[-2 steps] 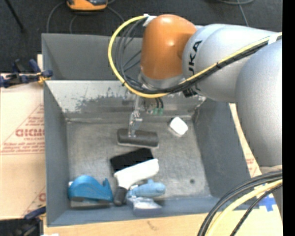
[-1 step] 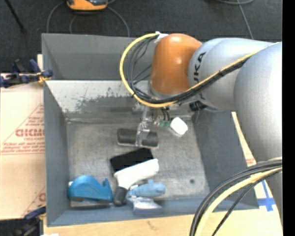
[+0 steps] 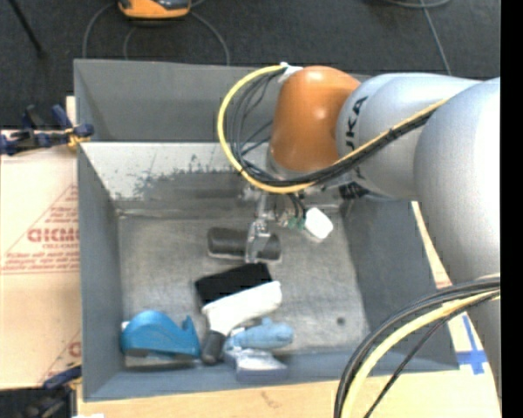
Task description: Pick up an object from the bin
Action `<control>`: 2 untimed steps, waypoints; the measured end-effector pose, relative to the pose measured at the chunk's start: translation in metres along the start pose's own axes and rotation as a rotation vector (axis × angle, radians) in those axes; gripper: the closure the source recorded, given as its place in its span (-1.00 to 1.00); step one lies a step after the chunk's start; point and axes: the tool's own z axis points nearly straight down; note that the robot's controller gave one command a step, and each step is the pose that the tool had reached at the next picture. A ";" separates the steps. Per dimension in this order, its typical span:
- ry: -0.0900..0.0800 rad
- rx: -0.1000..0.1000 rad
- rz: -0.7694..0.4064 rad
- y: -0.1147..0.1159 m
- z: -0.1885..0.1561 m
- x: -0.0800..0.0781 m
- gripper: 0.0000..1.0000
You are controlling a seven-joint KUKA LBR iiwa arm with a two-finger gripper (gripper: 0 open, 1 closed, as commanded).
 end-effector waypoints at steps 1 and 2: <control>-0.002 -0.003 0.074 -0.004 -0.001 0.002 -1.00; -0.009 -0.002 0.054 -0.004 0.040 0.004 -1.00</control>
Offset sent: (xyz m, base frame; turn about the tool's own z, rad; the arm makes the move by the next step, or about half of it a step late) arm -0.0070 -0.0029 -0.0420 0.0526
